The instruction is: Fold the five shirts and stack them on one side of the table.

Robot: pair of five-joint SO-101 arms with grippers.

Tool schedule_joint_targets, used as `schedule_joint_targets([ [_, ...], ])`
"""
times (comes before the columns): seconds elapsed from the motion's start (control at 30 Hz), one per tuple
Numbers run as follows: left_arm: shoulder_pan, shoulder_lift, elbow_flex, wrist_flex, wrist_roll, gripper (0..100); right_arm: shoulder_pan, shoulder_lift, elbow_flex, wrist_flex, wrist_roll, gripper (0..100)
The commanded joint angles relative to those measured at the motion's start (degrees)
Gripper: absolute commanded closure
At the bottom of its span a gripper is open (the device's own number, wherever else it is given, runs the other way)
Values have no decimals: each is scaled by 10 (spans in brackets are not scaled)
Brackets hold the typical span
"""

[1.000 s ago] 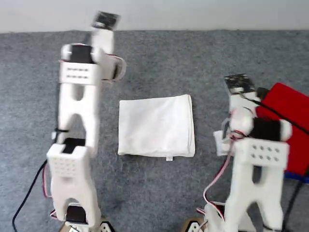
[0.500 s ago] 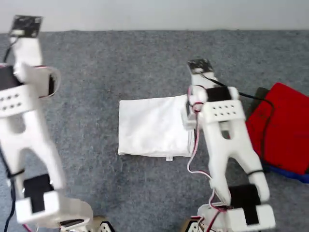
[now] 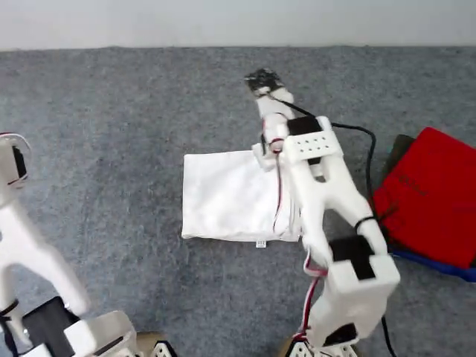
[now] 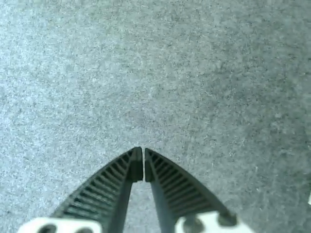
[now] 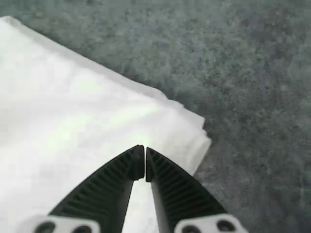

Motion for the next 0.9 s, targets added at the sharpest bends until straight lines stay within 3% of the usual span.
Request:
schedule_joint_targets([
  [0.0,-4,-23,-2,11,-8,987,39,57,-36,-90,19,985],
  [0.17,-4,-18,-2,11,-8,987,17,128,-135,-87,45,985],
  [0.33,-4,-17,-1,11,-8,987,-12,130,-253,58,43,980],
  [0.53,-4,-17,-1,11,-30,987,-34,135,-328,238,-29,967],
  [0.77,-4,-17,-1,10,-30,987,-36,137,-330,385,-109,684],
  [0.87,-4,-17,-1,10,-30,987,-36,145,-327,393,-140,622],
])
